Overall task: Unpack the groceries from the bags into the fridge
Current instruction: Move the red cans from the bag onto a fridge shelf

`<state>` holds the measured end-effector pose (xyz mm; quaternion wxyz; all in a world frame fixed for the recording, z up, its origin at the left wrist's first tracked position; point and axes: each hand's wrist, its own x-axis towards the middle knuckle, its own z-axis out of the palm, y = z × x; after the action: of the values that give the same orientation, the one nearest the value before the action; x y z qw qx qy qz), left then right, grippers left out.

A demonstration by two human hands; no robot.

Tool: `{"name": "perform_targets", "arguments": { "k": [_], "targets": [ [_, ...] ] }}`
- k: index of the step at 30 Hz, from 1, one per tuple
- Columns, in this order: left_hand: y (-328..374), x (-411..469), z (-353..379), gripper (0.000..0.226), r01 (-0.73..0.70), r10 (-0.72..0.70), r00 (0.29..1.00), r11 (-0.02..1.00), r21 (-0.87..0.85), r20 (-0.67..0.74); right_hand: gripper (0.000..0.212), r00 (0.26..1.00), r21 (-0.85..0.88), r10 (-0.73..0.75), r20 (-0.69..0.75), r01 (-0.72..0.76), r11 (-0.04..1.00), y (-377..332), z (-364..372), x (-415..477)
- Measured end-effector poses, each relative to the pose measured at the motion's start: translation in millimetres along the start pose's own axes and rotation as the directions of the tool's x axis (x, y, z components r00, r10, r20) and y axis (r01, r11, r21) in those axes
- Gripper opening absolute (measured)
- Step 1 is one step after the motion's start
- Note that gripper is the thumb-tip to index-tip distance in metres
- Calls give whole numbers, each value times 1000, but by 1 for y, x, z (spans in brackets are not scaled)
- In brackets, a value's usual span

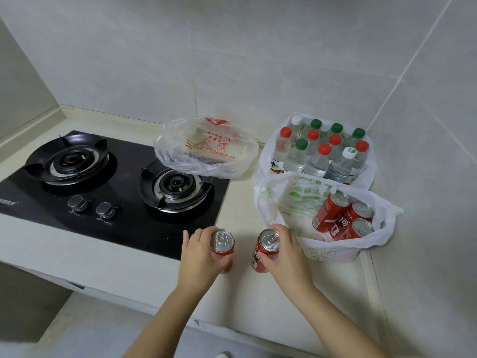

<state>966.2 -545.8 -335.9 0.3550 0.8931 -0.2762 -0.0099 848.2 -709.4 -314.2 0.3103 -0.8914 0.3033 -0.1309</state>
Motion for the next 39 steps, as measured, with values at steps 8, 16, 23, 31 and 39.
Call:
{"name": "perform_targets", "arguments": {
  "k": [8,16,23,31,39],
  "targets": [
    [-12,-21,5,80,58,-59,998,970,-236,4,69,964,128,-83,-254,118,985,11,4,-19],
    [-30,-34,22,75,196,-168,979,933,-301,117,63,985,309,138,-100,-101,946,49,50,-30],
    [-40,-24,41,67,317,-247,940,884,-343,234,64,951,383,303,63,-303,873,69,80,-5],
    [-40,-17,49,63,366,-274,915,874,-321,296,56,937,379,324,133,-350,857,84,94,0],
    [-36,-15,49,57,395,-320,907,872,-289,274,45,935,350,332,125,-354,867,78,90,3]
  ]
}}
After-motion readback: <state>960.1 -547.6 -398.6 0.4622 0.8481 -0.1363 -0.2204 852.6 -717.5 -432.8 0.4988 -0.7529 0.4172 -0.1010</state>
